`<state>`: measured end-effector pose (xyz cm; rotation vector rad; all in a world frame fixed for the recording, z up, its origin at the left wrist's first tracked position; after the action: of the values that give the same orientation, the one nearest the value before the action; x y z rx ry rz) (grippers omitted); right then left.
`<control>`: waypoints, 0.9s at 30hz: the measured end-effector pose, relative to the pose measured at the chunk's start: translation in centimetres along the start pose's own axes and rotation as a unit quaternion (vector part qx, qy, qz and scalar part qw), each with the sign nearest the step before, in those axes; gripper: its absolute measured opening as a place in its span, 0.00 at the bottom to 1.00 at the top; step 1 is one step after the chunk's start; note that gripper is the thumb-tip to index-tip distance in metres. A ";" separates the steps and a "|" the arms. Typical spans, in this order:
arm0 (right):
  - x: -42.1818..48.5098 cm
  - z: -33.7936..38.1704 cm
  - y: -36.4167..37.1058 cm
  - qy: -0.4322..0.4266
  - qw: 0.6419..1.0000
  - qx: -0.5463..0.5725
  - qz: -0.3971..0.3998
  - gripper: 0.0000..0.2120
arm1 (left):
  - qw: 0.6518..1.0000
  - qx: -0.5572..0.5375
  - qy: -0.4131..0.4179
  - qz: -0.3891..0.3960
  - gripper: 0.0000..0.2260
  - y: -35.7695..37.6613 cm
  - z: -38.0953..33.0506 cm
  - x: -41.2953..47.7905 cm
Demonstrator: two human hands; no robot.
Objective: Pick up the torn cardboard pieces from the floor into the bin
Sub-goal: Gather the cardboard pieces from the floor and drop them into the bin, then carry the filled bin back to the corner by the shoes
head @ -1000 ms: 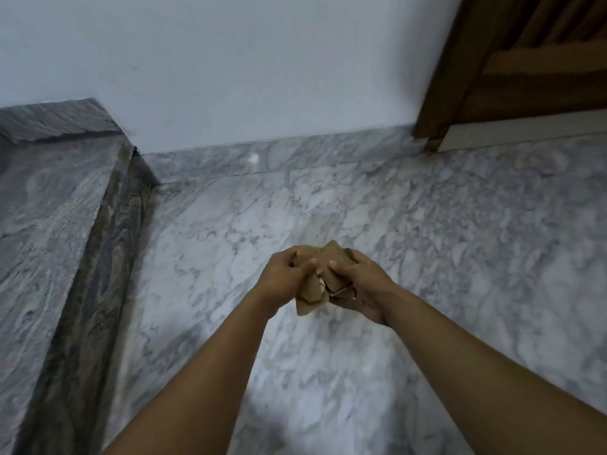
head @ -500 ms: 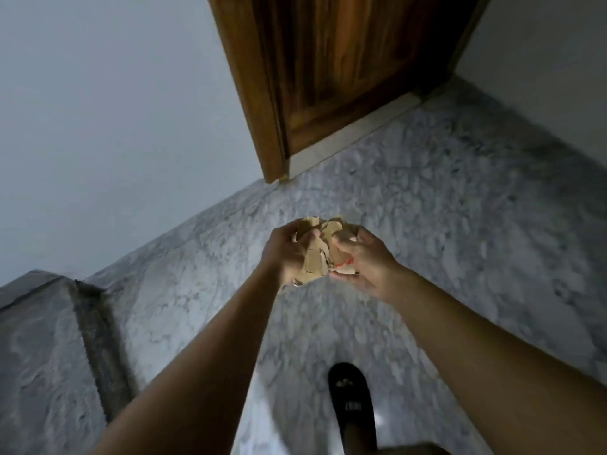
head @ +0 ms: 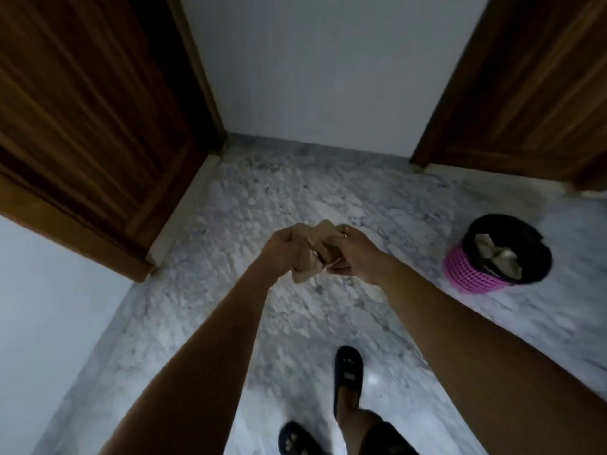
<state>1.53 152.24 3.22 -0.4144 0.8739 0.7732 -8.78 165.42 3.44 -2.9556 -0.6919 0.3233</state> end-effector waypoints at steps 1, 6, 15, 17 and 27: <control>-1.2 -0.2 -2.5 0.001 1.000 0.014 -0.014 0.04 | 1.000 0.007 -0.001 0.017 0.09 2.3 -1.1 0.8; -5.6 -2.8 -16.6 0.035 0.992 0.100 -0.074 0.02 | 0.990 0.048 -0.002 0.131 0.10 16.0 -5.9 5.0; -5.5 -7.7 -43.3 0.045 0.963 0.223 -0.148 0.14 | 0.968 0.114 0.023 0.222 0.13 42.8 -10.6 16.1; -5.7 -9.0 -48.7 0.052 0.959 0.228 -0.159 0.14 | 0.962 0.130 0.026 0.239 0.13 48.5 -11.3 17.6; -0.7 -12.5 -66.2 0.090 0.918 0.328 -0.205 0.24 | 0.918 0.193 -0.023 0.345 0.11 67.2 -9.3 28.4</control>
<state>44.30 100.43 -2.29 -0.0574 1.1125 0.0282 46.96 117.69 -1.72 -2.6914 0.4097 0.5036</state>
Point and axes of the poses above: each hand's wrist, its own x-axis towards the middle knuckle, its own y-axis out of the palm, z = x × y, the point moved 4 cm from there along x, towards the middle knuckle, and after that the axes turned 13 degrees about y, right-handed, at the moved point
